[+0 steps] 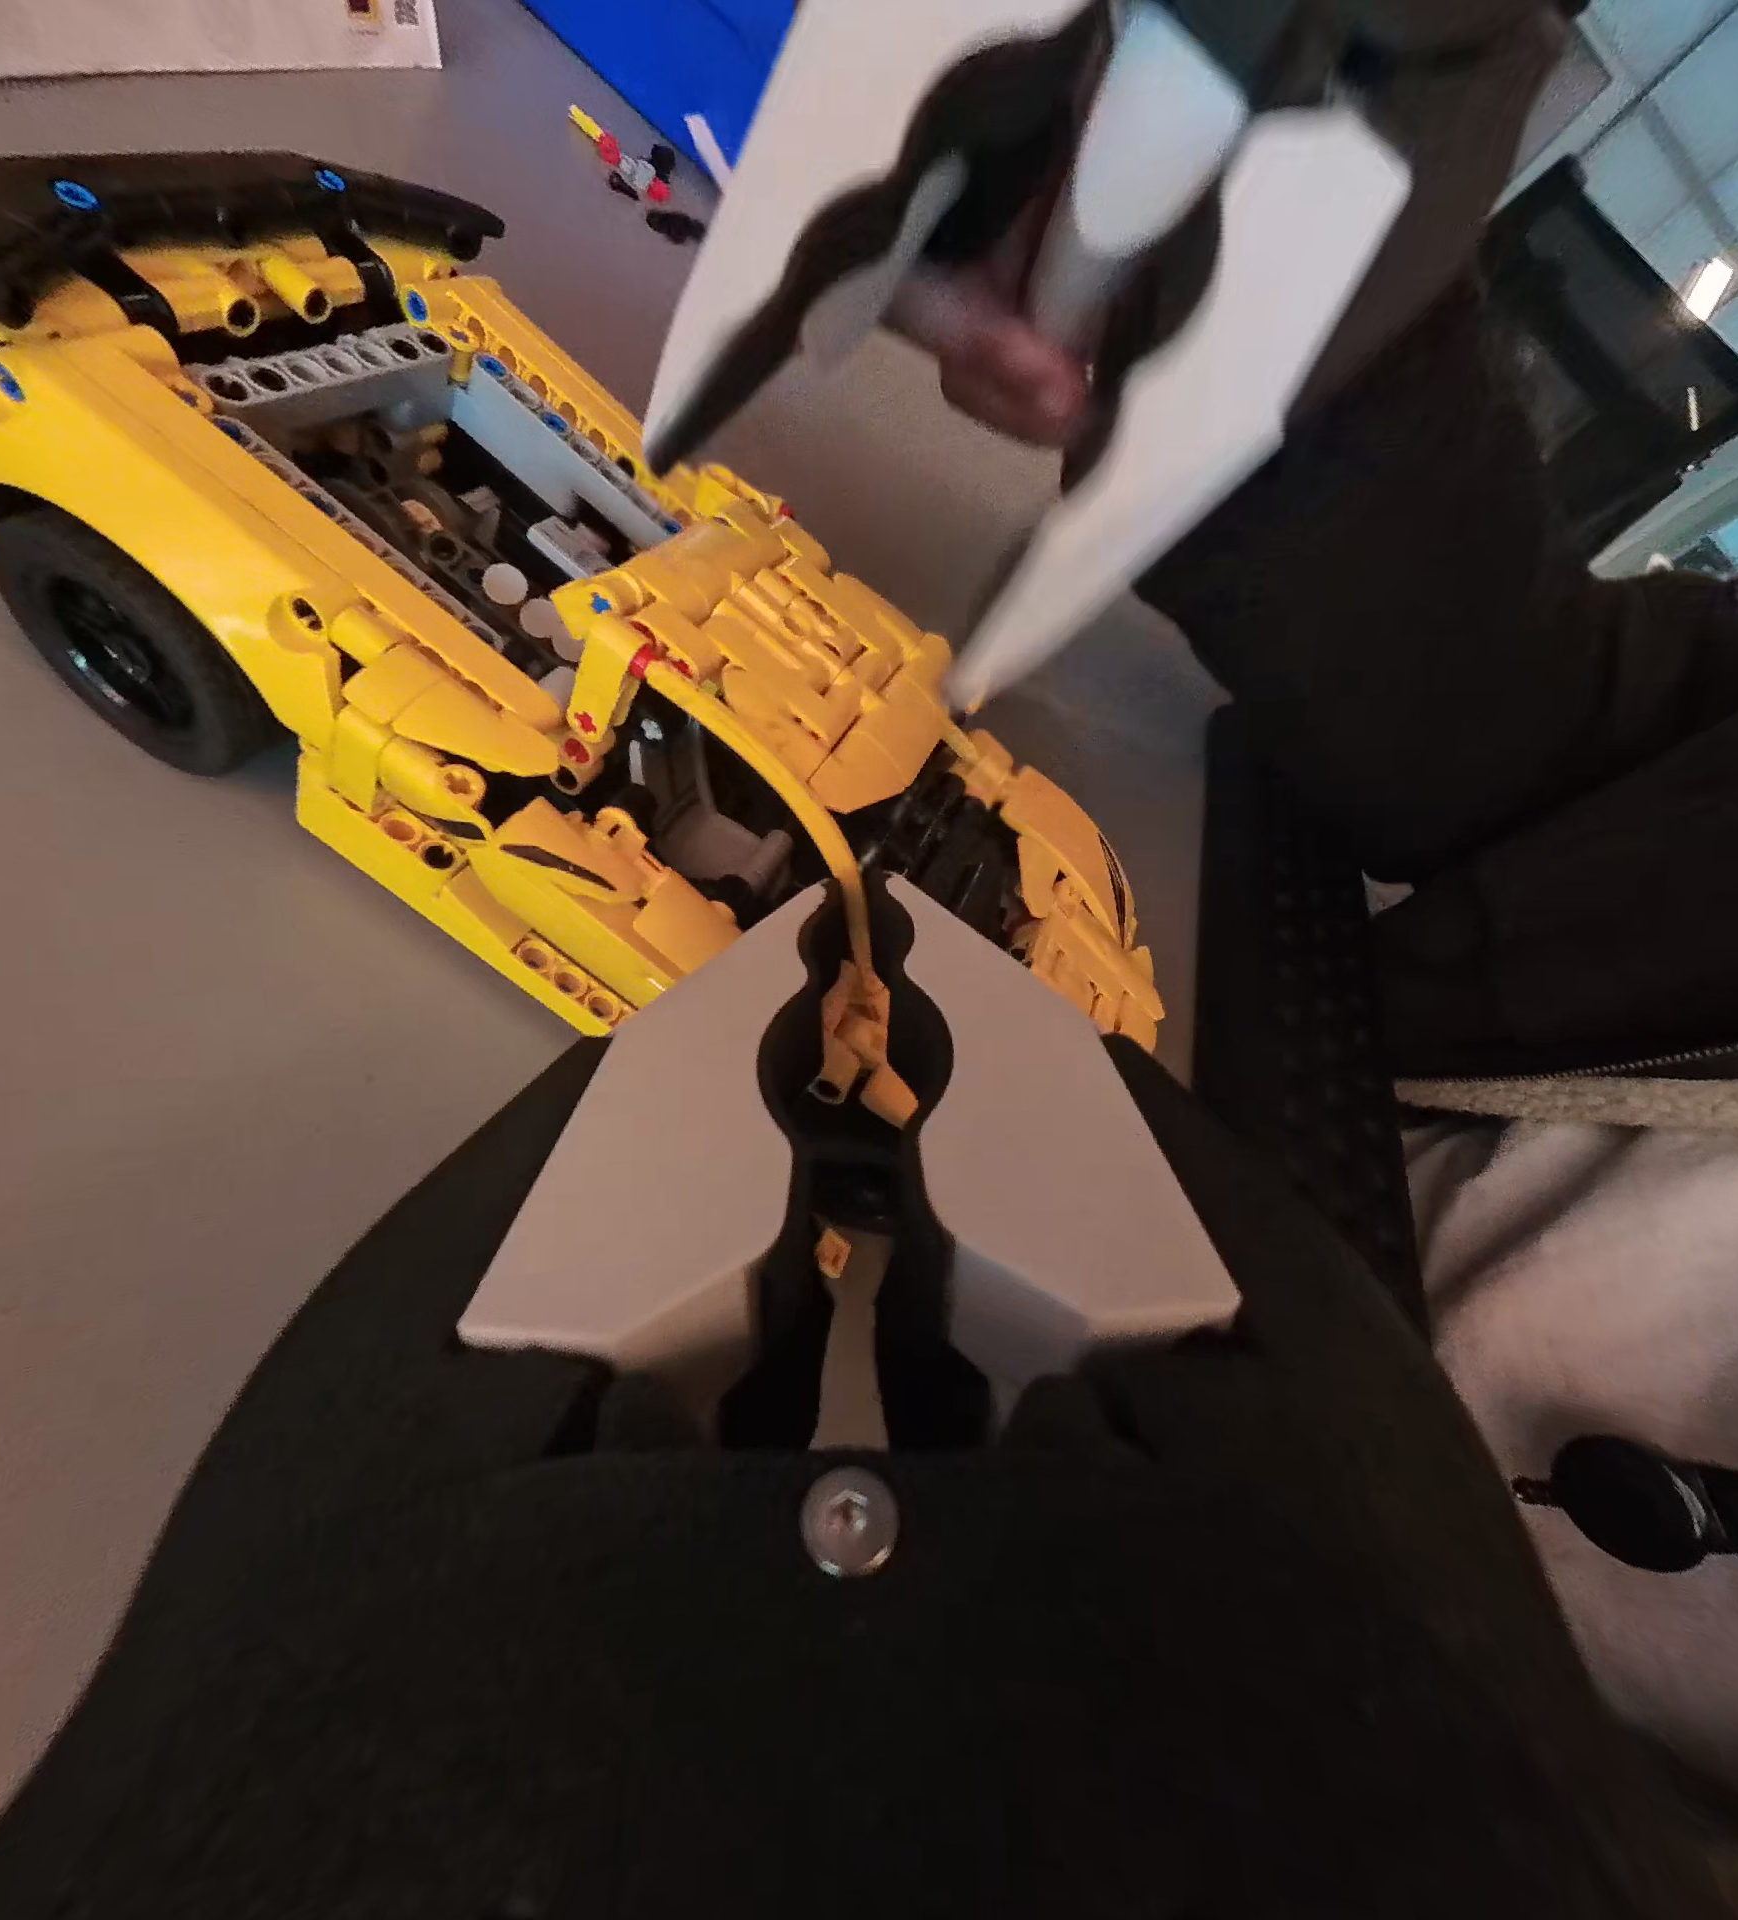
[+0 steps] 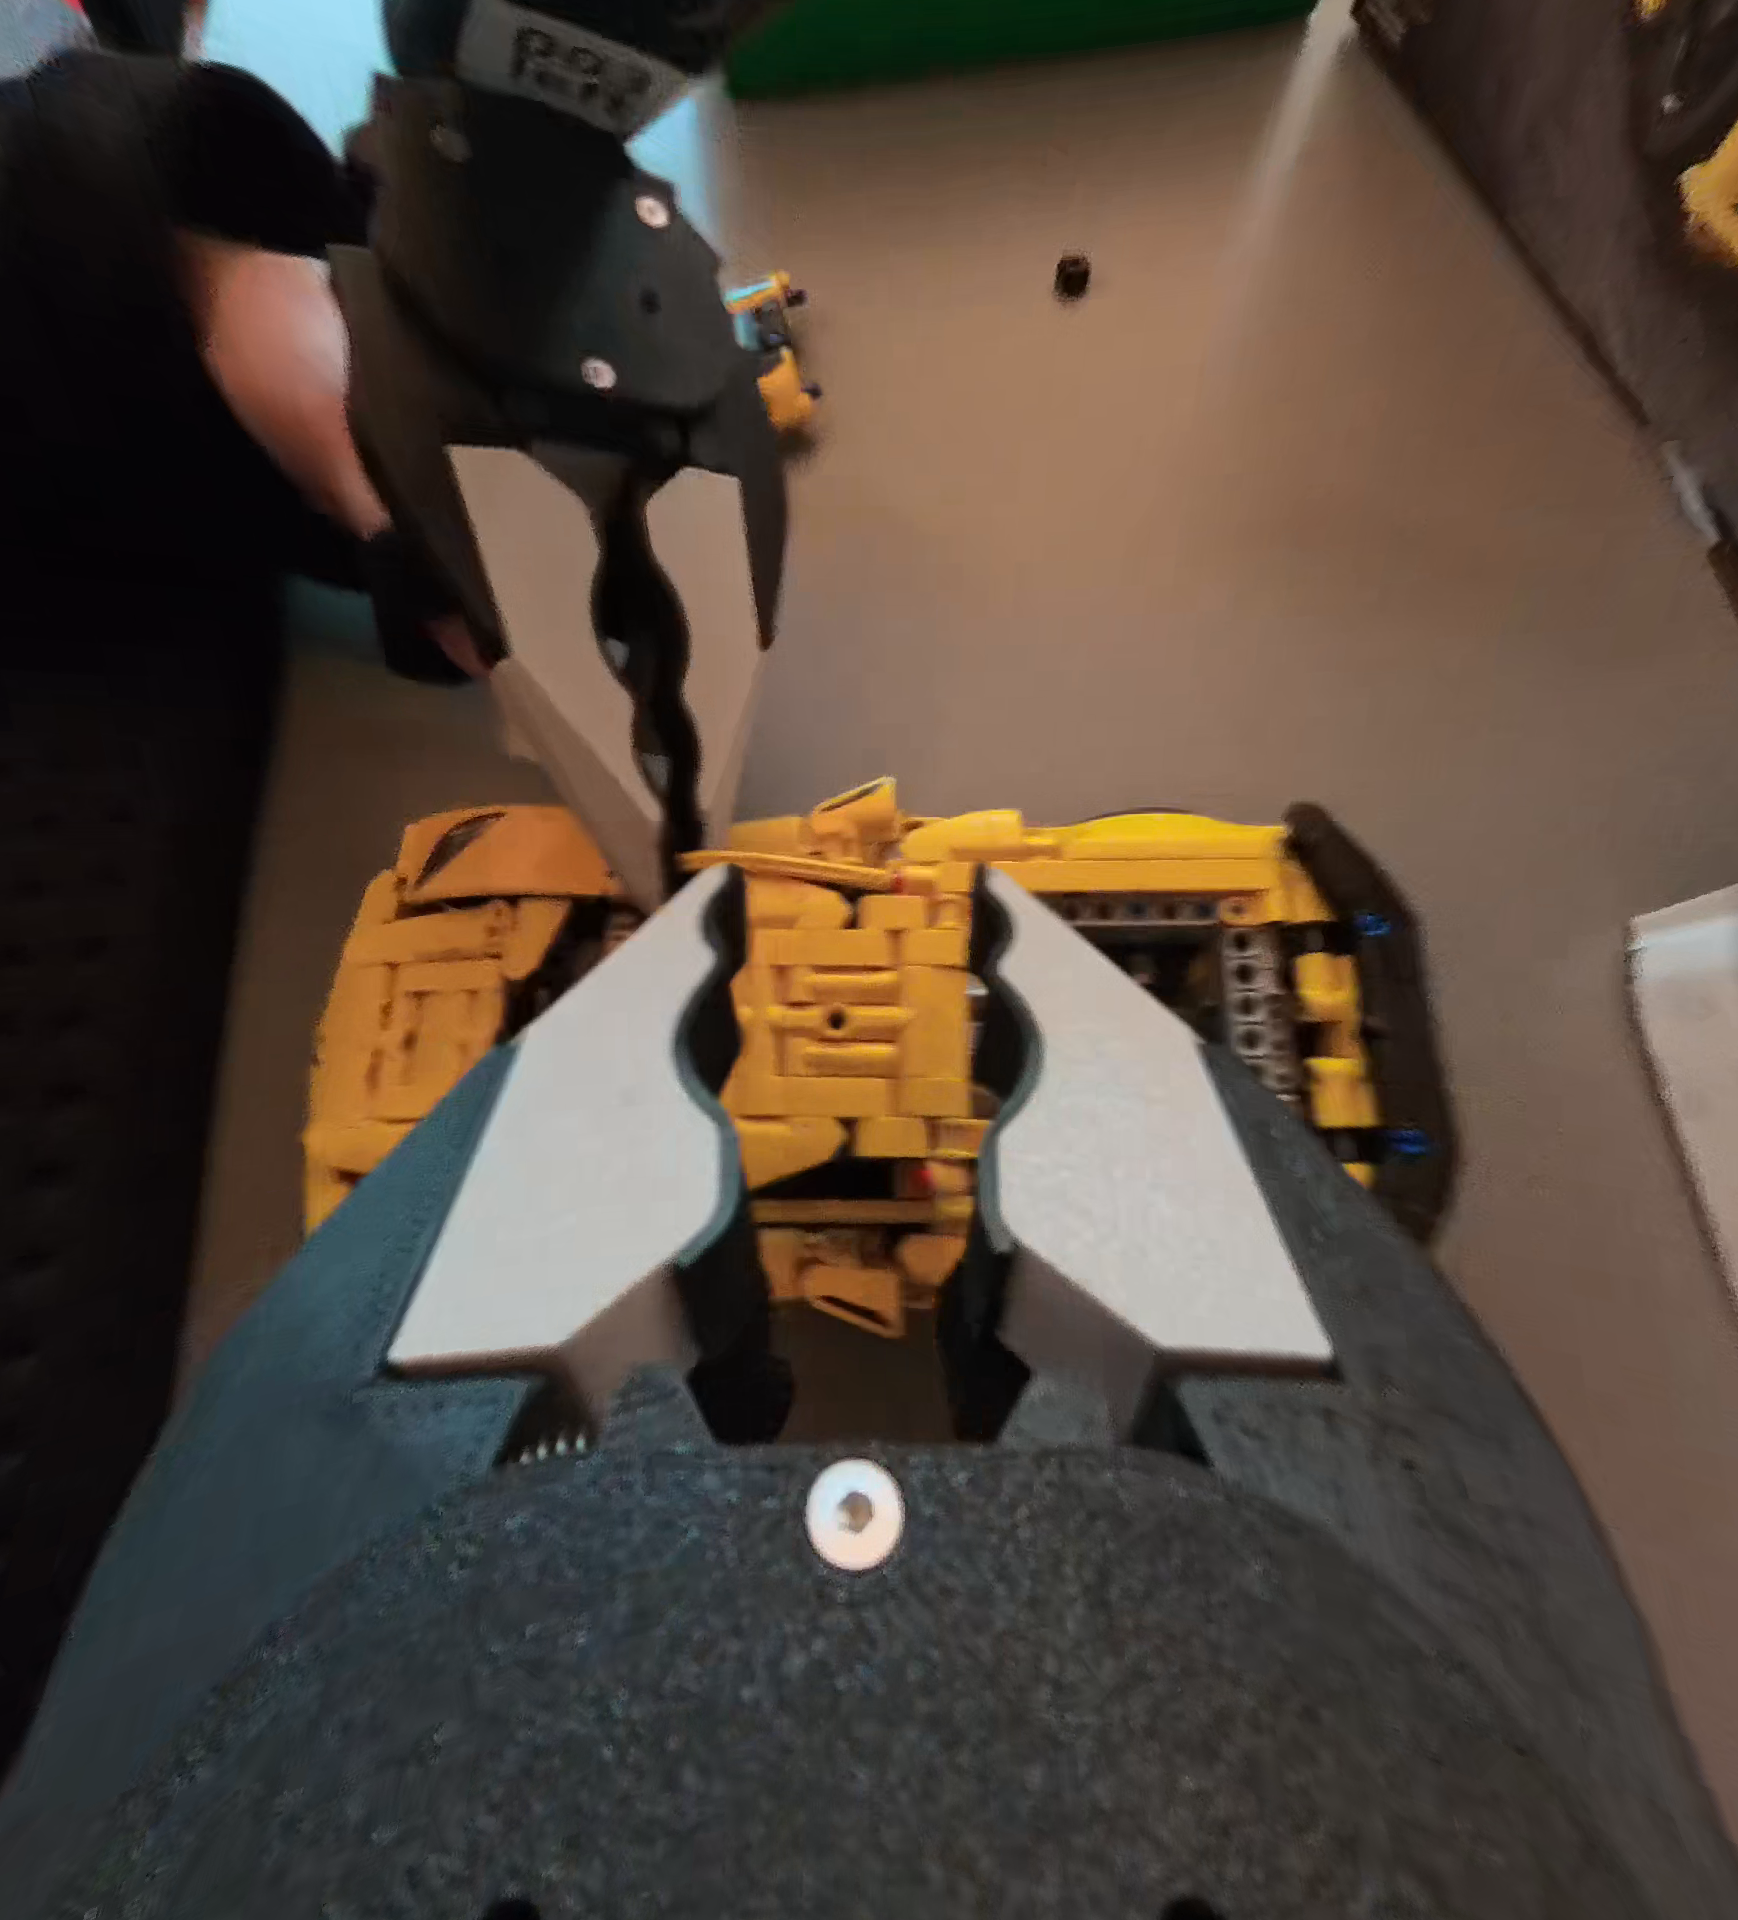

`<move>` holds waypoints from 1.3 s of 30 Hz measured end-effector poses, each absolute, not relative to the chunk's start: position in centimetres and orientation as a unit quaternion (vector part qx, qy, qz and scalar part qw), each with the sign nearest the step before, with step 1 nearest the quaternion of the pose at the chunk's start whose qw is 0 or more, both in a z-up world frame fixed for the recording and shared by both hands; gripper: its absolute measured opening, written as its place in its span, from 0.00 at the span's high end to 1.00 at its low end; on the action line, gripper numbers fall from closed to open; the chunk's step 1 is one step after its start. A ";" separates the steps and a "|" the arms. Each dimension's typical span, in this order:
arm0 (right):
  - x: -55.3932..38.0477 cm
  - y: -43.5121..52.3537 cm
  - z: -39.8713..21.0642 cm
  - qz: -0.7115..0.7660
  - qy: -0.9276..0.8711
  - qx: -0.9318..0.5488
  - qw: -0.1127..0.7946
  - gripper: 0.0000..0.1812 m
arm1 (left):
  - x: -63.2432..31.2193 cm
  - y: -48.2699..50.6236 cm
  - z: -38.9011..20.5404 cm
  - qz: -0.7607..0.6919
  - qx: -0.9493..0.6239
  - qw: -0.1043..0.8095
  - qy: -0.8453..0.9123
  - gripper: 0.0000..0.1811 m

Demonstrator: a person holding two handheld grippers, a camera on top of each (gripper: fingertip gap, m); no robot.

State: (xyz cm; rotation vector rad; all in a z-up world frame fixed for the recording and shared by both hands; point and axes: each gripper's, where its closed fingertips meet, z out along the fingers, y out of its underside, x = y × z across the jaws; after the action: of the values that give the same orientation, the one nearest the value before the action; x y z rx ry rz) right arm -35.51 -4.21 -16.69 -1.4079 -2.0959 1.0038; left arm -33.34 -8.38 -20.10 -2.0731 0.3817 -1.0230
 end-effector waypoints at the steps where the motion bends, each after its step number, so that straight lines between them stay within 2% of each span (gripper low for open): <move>1: -35.8 -3.5 -16.8 0.351 -0.764 -0.503 0.202 0.81 | -33.3 -8.4 -20.1 -0.400 -0.816 0.389 0.152 0.98; 5: -36.6 -3.5 -18.1 0.350 -0.784 -0.499 0.118 0.83 | -33.3 -8.4 -20.2 -0.391 -0.818 0.392 0.156 0.98; 10: -36.9 -3.7 -19.3 0.350 -0.788 -0.494 0.111 0.96 | -33.3 -8.4 -20.2 -0.389 -0.819 0.391 0.158 0.98; 13: -36.8 -3.7 -19.3 0.344 -0.789 -0.494 0.123 0.96 | -33.3 -8.4 -20.2 -0.391 -0.818 0.391 0.157 0.98; 15: -36.7 -3.9 -19.2 0.342 -0.790 -0.495 0.121 0.92 | -33.3 -8.4 -20.2 -0.396 -0.817 0.389 0.154 0.98; 23: -36.9 -3.6 -19.4 0.329 -0.789 -0.506 0.115 0.95 | -33.3 -8.3 -20.2 -0.382 -0.820 0.394 0.161 0.98; 30: -37.1 -3.3 -19.4 0.238 -0.804 -0.513 0.186 1.00 | -33.4 -8.3 -20.2 -0.348 -0.825 0.407 0.181 0.98; 35: -37.0 -3.3 -19.4 0.232 -0.788 -0.529 0.211 1.00 | -33.5 -8.4 -20.2 -0.338 -0.825 0.411 0.190 0.98; 39: -37.1 -3.3 -19.3 0.230 -0.782 -0.535 0.221 1.00 | -33.7 -8.3 -20.2 -0.274 -0.830 0.431 0.226 0.98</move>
State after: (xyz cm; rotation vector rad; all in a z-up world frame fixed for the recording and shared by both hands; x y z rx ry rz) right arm -37.08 -3.26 -19.34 -1.4799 -2.1621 0.6363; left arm -33.73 -8.32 -20.21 -2.0690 0.5631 -0.6846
